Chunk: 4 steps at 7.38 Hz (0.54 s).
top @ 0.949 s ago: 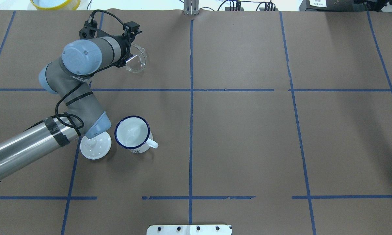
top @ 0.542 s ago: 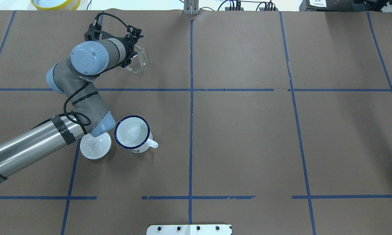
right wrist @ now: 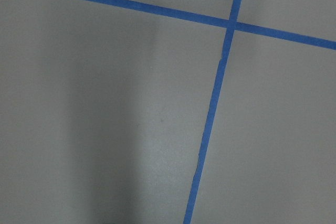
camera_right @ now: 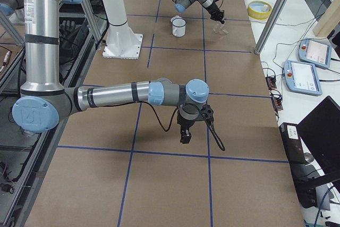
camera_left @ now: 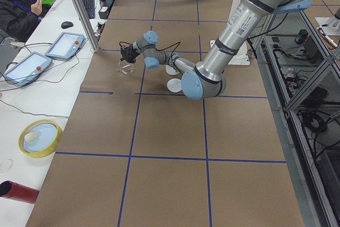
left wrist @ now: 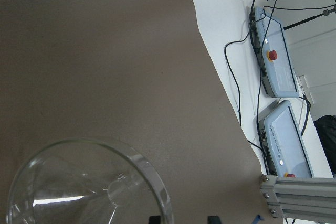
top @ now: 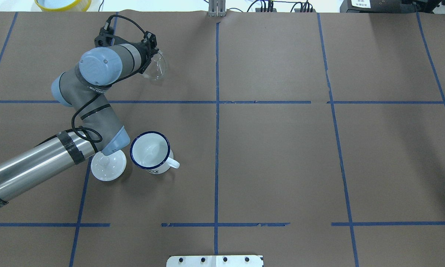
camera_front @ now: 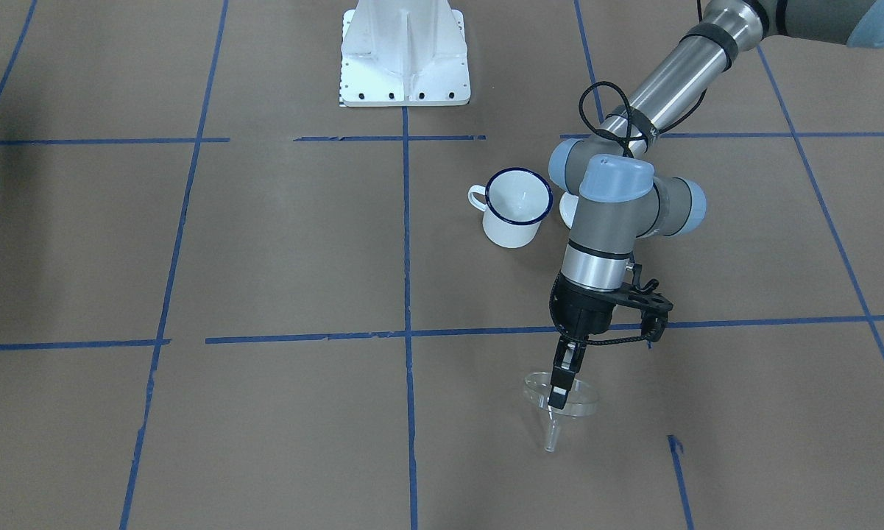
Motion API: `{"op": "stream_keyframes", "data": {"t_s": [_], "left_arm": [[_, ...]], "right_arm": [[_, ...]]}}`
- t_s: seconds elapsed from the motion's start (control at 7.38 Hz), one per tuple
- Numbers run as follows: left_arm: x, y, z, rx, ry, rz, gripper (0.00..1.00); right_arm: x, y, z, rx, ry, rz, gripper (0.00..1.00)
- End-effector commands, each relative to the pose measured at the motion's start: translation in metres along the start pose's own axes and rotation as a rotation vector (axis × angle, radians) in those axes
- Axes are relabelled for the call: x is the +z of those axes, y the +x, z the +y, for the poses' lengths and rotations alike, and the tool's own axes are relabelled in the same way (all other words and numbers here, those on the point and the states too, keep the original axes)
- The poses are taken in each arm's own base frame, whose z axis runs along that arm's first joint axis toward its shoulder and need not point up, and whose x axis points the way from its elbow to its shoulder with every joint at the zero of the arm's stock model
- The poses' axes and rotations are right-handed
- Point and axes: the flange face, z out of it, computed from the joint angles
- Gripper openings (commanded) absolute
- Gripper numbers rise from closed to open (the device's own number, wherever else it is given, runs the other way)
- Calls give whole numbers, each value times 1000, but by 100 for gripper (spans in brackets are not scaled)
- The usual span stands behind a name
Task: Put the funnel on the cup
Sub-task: 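Lift the glass funnel and carry it toward the open mug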
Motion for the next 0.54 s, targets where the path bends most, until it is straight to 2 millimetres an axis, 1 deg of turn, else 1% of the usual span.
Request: {"op": "stream_keyframes", "data": {"t_s": [0.0,0.14,0.27,0.41], "left_arm": [[1,-6,-2,3,1,-7,9],[-1,-4,-2,2,0,-2,0],[-10,7,0,4,-16,27,0],[-34,31,3,5,-44,74,0]], "right_arm": [[0,0,0,0,0,0,100],[0,0,-1,-1,1,0,100],[0,0,0,0,0,0,100],[0,0,0,0,0,0,100]]}}
